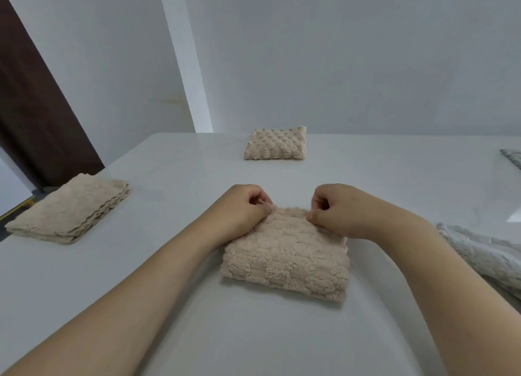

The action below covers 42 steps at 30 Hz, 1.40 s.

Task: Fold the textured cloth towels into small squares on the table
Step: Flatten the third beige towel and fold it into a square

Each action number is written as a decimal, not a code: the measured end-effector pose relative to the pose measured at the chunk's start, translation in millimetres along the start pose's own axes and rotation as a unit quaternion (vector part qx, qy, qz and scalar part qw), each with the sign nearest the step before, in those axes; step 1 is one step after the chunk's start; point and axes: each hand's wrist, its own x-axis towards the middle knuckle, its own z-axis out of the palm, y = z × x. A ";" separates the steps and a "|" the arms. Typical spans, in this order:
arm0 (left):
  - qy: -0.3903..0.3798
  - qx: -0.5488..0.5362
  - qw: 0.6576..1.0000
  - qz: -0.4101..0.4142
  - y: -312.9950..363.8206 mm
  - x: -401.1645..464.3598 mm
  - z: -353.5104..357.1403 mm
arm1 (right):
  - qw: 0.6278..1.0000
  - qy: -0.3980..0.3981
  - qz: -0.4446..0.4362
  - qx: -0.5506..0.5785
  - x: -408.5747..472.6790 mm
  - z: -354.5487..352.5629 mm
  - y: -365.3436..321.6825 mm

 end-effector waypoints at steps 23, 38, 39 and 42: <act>-0.048 -0.247 0.951 -0.182 6.2 -59.0 -32.7 | 0.976 0.179 -0.109 -0.053 10.6 42.8 -7.2; 0.011 -0.246 0.969 -0.022 -3.1 -84.6 -3.6 | 0.976 0.208 -0.069 -0.007 23.8 48.5 -3.2; 0.013 -0.261 0.965 -0.013 -0.7 -85.4 -5.4 | 0.976 0.209 -0.068 -0.002 23.7 48.3 -3.6; 0.038 -0.244 0.969 0.009 -7.0 -79.3 -6.0 | 0.973 0.219 -0.065 0.013 22.4 48.1 -4.4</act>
